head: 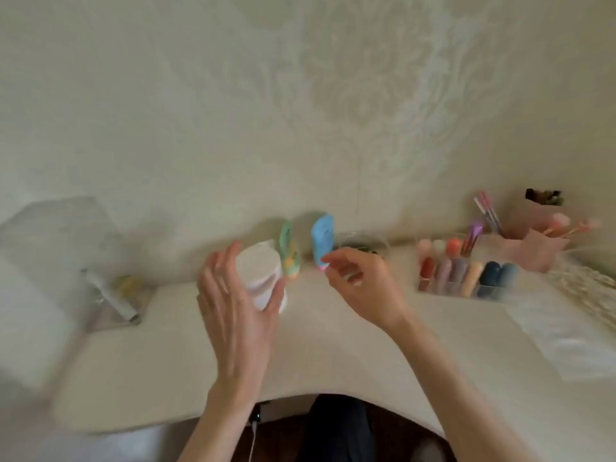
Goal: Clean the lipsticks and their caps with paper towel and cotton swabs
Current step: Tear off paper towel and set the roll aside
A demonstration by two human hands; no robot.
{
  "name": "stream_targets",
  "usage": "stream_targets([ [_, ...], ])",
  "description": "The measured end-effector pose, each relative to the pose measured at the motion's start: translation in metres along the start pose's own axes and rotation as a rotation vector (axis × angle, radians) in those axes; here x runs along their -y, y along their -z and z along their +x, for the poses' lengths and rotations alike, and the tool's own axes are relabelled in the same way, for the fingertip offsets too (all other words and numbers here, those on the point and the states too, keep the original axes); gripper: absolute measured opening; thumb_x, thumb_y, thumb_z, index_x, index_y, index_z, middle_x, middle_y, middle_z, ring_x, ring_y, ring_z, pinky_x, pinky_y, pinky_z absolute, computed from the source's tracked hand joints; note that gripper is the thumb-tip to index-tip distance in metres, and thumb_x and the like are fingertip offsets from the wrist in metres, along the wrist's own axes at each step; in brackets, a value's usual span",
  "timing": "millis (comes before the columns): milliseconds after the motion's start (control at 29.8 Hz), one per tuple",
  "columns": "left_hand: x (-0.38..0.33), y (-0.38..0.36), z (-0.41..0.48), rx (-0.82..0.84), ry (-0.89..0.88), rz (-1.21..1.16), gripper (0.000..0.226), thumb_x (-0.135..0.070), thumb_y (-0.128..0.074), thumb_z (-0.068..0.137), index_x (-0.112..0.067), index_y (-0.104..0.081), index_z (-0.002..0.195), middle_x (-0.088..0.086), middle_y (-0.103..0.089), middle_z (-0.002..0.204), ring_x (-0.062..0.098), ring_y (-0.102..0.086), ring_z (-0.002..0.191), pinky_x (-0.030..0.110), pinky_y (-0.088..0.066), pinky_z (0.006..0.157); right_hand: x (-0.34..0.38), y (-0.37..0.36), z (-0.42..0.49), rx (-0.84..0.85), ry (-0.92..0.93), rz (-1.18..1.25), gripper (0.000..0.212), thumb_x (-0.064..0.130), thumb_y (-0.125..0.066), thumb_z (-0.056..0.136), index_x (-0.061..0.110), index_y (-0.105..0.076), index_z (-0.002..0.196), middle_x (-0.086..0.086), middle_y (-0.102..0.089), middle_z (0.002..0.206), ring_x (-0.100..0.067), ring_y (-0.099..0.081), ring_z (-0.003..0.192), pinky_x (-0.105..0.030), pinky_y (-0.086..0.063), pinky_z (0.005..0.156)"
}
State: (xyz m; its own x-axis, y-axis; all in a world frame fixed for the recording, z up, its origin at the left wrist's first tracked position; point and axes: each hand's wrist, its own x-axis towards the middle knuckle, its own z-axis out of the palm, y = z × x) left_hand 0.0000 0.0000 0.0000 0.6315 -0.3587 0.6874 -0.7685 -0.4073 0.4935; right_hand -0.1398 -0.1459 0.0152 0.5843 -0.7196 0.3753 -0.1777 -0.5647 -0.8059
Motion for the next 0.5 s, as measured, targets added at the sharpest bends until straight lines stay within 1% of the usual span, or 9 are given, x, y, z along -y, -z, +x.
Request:
stream_targets([
  [67, 0.004, -0.004, 0.001, 0.092, 0.218, -0.172, 0.115, -0.048, -0.093, 0.067, -0.021, -0.026, 0.156, 0.006, -0.048, 0.148, 0.029, -0.051, 0.132, 0.046, -0.047, 0.099, 0.009, -0.015, 0.001, 0.061, -0.042, 0.040, 0.017, 0.011, -0.073, 0.094, 0.023, -0.079, 0.105, 0.013, -0.075, 0.089, -0.005, -0.069, 0.079, -0.012, -0.051, 0.071],
  [101, 0.007, -0.008, -0.002, 0.151, 0.307, -0.250, 0.117, -0.049, -0.094, 0.066, -0.026, -0.022, 0.156, 0.002, -0.050, 0.147, 0.027, -0.055, 0.129, 0.042, -0.049, 0.095, 0.011, -0.023, 0.000, 0.080, -0.043, 0.037, 0.018, 0.012, -0.072, 0.095, 0.025, -0.079, 0.105, 0.013, -0.074, 0.090, -0.005, -0.070, 0.080, -0.013, -0.051, 0.072],
  [168, 0.010, -0.013, -0.003, 0.204, 0.405, -0.290, 0.103, -0.045, -0.093, 0.067, -0.028, -0.029, 0.146, -0.004, -0.061, 0.138, 0.027, -0.063, 0.120, 0.037, -0.048, 0.084, 0.014, -0.036, -0.003, 0.117, -0.061, 0.021, 0.018, 0.014, -0.071, 0.095, 0.026, -0.078, 0.106, 0.014, -0.074, 0.091, -0.004, -0.069, 0.082, -0.013, -0.052, 0.073],
  [235, 0.017, -0.013, -0.003, 0.180, 0.437, -0.313, 0.084, -0.043, -0.092, 0.066, -0.028, -0.042, 0.132, -0.006, -0.067, 0.125, 0.024, -0.067, 0.110, 0.035, -0.049, 0.080, 0.014, -0.042, -0.003, 0.131, -0.080, 0.014, 0.019, 0.014, -0.071, 0.095, 0.025, -0.078, 0.109, 0.013, -0.074, 0.093, -0.003, -0.069, 0.084, -0.012, -0.051, 0.073],
  [268, 0.016, -0.006, -0.004, 0.162, 0.441, -0.338, 0.080, -0.041, -0.093, 0.065, -0.029, -0.045, 0.128, -0.009, -0.067, 0.121, 0.018, -0.068, 0.107, 0.032, -0.050, 0.080, 0.012, -0.042, -0.003, 0.142, -0.086, 0.016, 0.020, 0.015, -0.072, 0.095, 0.024, -0.077, 0.111, 0.013, -0.074, 0.095, -0.002, -0.069, 0.086, -0.012, -0.051, 0.074],
  [335, 0.014, 0.007, -0.006, 0.173, 0.432, -0.488, 0.079, -0.035, -0.095, 0.063, -0.032, -0.048, 0.127, -0.016, -0.066, 0.121, 0.000, -0.065, 0.103, 0.017, -0.050, 0.077, 0.013, -0.043, -0.005, 0.157, -0.112, 0.053, 0.021, 0.019, -0.073, 0.096, 0.025, -0.075, 0.116, 0.013, -0.074, 0.100, 0.001, -0.069, 0.090, -0.012, -0.052, 0.076],
  [369, 0.012, 0.015, -0.007, 0.188, 0.415, -0.603, 0.079, -0.033, -0.094, 0.062, -0.033, -0.050, 0.127, -0.018, -0.065, 0.120, -0.002, -0.064, 0.104, 0.012, -0.050, 0.076, 0.013, -0.043, -0.006, 0.155, -0.134, 0.098, 0.022, 0.023, -0.074, 0.096, 0.026, -0.073, 0.118, 0.013, -0.074, 0.104, 0.001, -0.070, 0.093, -0.014, -0.053, 0.080],
  [436, 0.008, 0.032, -0.006, 0.259, 0.361, -0.811, 0.075, -0.037, -0.088, 0.059, -0.029, -0.055, 0.126, -0.018, -0.069, 0.115, 0.001, -0.067, 0.104, 0.014, -0.053, 0.074, 0.016, -0.041, -0.008, 0.151, -0.184, 0.218, 0.025, 0.032, -0.073, 0.098, 0.029, -0.069, 0.122, 0.014, -0.074, 0.112, 0.002, -0.070, 0.101, -0.024, -0.056, 0.091],
  [503, 0.003, 0.043, -0.004, 0.355, 0.347, -0.945, 0.073, -0.047, -0.084, 0.055, -0.028, -0.060, 0.120, -0.015, -0.075, 0.107, 0.004, -0.072, 0.096, 0.019, -0.056, 0.071, 0.023, -0.032, -0.014, 0.187, -0.250, 0.326, 0.034, 0.046, -0.068, 0.099, 0.031, -0.066, 0.130, 0.017, -0.072, 0.124, 0.003, -0.067, 0.113, -0.033, -0.054, 0.103],
])
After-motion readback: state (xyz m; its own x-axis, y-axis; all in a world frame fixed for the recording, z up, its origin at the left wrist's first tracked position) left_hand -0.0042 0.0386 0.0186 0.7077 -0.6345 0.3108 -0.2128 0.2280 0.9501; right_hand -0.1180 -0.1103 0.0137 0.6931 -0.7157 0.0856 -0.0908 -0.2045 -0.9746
